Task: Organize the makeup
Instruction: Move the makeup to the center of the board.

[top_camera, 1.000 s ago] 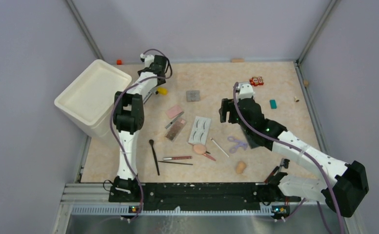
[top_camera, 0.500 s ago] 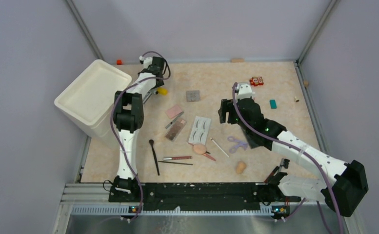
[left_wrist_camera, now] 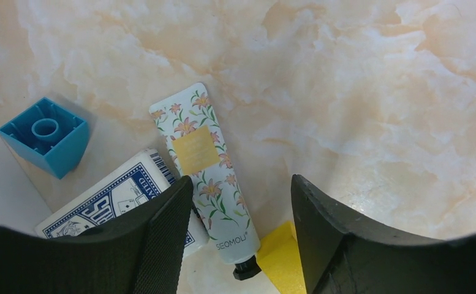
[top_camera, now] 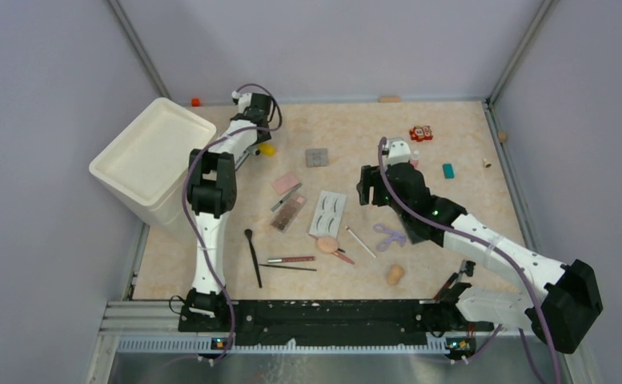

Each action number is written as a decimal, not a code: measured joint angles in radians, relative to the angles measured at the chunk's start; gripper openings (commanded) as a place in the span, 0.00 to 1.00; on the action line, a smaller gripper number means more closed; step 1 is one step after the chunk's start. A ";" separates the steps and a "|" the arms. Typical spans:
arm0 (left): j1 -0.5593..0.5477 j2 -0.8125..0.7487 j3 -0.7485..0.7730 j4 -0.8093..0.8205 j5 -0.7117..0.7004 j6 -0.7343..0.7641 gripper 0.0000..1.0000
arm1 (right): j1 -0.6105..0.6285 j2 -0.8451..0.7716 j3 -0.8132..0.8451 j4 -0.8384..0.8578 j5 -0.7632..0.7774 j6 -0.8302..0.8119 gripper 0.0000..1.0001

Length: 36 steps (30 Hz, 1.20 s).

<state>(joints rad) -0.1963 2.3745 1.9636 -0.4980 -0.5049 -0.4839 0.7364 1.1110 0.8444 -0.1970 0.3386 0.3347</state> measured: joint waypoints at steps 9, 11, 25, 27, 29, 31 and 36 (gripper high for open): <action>-0.001 0.000 -0.010 0.001 -0.008 -0.001 0.49 | 0.000 0.004 -0.007 -0.003 -0.005 0.008 0.67; -0.001 0.000 -0.010 0.001 -0.007 -0.001 0.49 | 0.000 0.004 -0.007 -0.005 -0.005 0.008 0.67; -0.090 0.006 -0.032 0.035 0.031 -0.013 0.41 | 0.000 -0.005 -0.007 -0.014 -0.004 0.008 0.66; -0.116 0.002 -0.043 0.052 0.045 -0.013 0.39 | 0.000 -0.012 -0.007 -0.014 -0.003 0.008 0.66; -0.140 -0.004 -0.058 0.074 0.062 -0.012 0.38 | 0.000 -0.023 -0.007 -0.015 -0.003 0.008 0.66; -0.166 -0.017 -0.088 0.107 0.089 -0.005 0.39 | 0.000 -0.031 -0.007 -0.017 -0.003 0.008 0.66; -0.229 -0.069 -0.195 0.197 0.136 0.028 0.38 | 0.000 -0.043 -0.009 -0.028 0.000 0.011 0.66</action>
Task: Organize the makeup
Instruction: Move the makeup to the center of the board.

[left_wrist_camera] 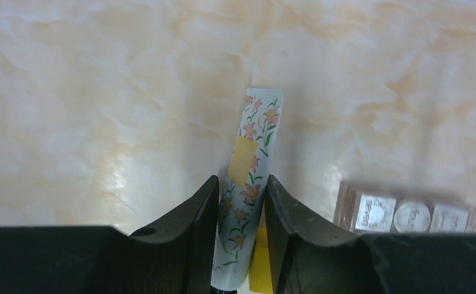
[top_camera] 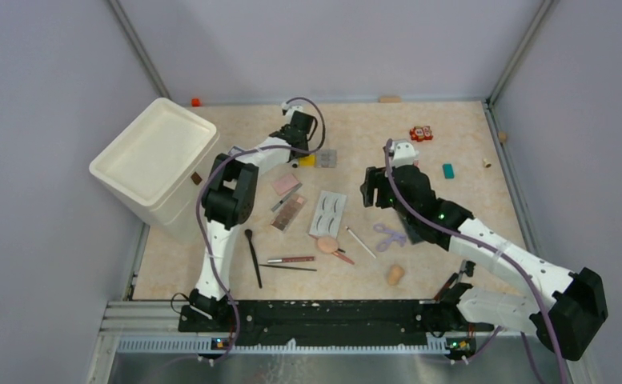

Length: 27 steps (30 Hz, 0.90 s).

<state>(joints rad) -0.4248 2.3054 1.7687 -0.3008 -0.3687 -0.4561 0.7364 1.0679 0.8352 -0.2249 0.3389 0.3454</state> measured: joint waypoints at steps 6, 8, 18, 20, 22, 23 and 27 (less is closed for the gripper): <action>-0.080 -0.047 -0.105 0.106 0.058 0.059 0.39 | 0.000 -0.019 -0.011 -0.017 0.003 0.009 0.66; -0.109 -0.052 -0.122 0.139 0.084 0.079 0.41 | 0.000 -0.028 -0.011 -0.023 0.006 0.016 0.66; -0.240 -0.115 -0.248 0.242 0.151 0.105 0.47 | 0.000 -0.106 -0.024 -0.051 0.049 0.038 0.66; -0.251 -0.148 -0.296 0.250 0.169 0.094 0.52 | 0.000 -0.122 -0.024 -0.054 0.062 0.042 0.66; -0.256 -0.179 -0.341 0.256 0.187 0.085 0.57 | 0.000 -0.133 -0.024 -0.054 0.069 0.042 0.66; -0.257 -0.194 -0.359 0.256 0.195 0.083 0.60 | 0.000 -0.137 -0.024 -0.055 0.073 0.043 0.66; -0.260 -0.236 -0.391 0.208 0.201 0.076 0.68 | 0.000 -0.139 -0.024 -0.061 0.084 0.044 0.66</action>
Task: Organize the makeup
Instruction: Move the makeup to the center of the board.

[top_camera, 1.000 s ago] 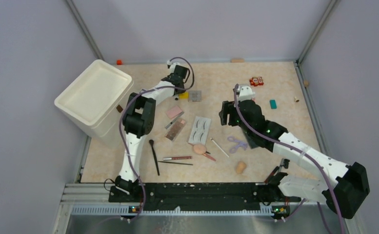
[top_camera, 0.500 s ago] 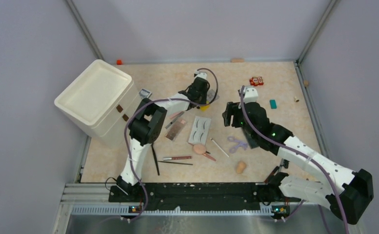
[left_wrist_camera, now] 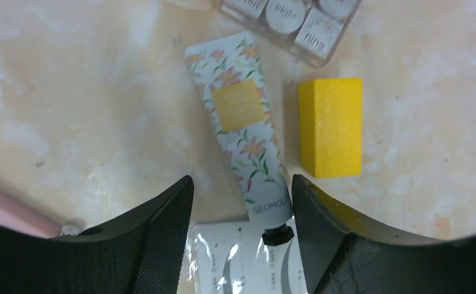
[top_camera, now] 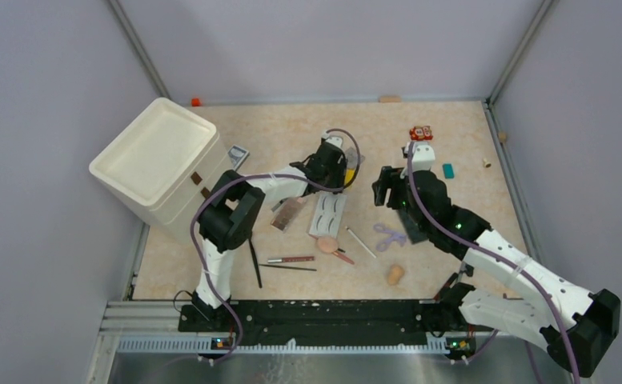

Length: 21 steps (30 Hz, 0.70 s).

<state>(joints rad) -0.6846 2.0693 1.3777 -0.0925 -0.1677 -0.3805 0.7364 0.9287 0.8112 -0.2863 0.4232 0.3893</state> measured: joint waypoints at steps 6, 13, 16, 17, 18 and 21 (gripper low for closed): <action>0.000 -0.061 0.002 -0.193 -0.048 0.014 0.70 | 0.000 0.000 0.000 -0.016 0.003 0.000 0.66; 0.001 -0.352 0.006 -0.338 -0.196 0.041 0.71 | 0.000 -0.002 0.000 -0.020 0.011 -0.001 0.67; 0.001 -0.591 -0.012 -0.340 -0.307 0.042 0.73 | 0.000 -0.005 -0.002 -0.018 0.014 -0.003 0.67; 0.000 -0.669 -0.016 -0.343 -0.352 0.038 0.74 | 0.000 -0.005 -0.006 -0.014 0.015 -0.003 0.67; 0.000 -0.749 -0.019 -0.350 -0.401 0.031 0.75 | 0.000 -0.005 -0.012 -0.013 0.015 -0.003 0.67; 0.001 -0.960 -0.022 -0.417 -0.573 -0.022 0.76 | -0.001 -0.002 -0.023 -0.013 0.012 -0.003 0.67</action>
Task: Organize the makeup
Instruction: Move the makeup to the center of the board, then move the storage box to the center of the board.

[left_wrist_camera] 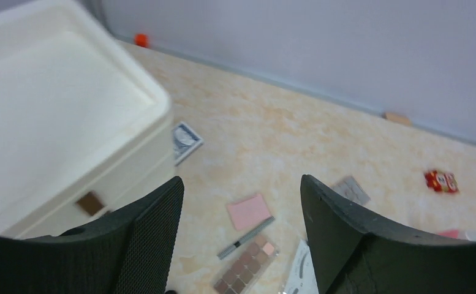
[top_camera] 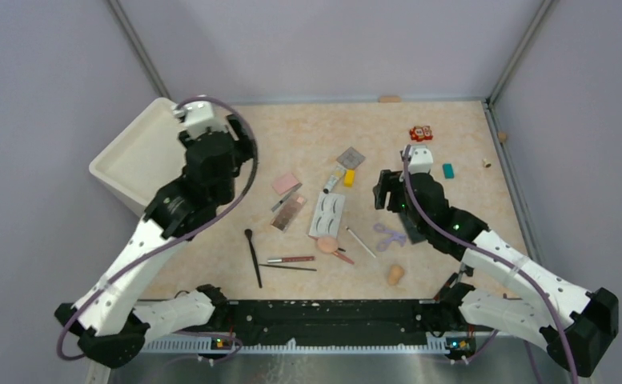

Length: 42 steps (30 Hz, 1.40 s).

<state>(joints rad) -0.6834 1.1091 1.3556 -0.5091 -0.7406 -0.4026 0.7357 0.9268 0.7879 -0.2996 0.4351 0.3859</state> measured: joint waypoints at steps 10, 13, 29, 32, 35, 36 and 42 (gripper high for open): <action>0.035 -0.276 -0.039 -0.323 -0.420 -0.122 0.76 | -0.001 0.073 -0.003 0.037 -0.067 0.000 0.67; 0.053 -0.258 -0.007 -0.452 -0.473 -0.207 0.77 | -0.001 0.090 -0.003 0.039 -0.090 0.000 0.67; 0.760 -0.136 -0.112 -0.357 -0.039 -0.074 0.83 | -0.001 0.069 -0.003 0.037 -0.112 -0.001 0.67; 0.917 -0.115 -0.117 -0.327 0.069 -0.047 0.84 | -0.001 0.065 -0.003 0.037 -0.116 -0.005 0.67; 1.012 -0.114 -0.131 -0.302 0.143 -0.031 0.85 | -0.001 0.065 -0.003 0.034 -0.122 -0.013 0.67; 1.034 -0.114 -0.133 -0.296 0.159 -0.024 0.85 | -0.001 0.065 -0.003 0.031 -0.123 -0.017 0.67; 1.104 -0.107 -0.145 -0.246 0.210 -0.003 0.82 | -0.001 0.065 -0.003 0.022 -0.126 -0.028 0.67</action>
<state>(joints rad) 0.4210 1.0019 1.2106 -0.7547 -0.5304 -0.4053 0.7345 0.9920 0.7849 -0.2779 0.3088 0.3580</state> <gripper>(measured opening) 0.848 0.668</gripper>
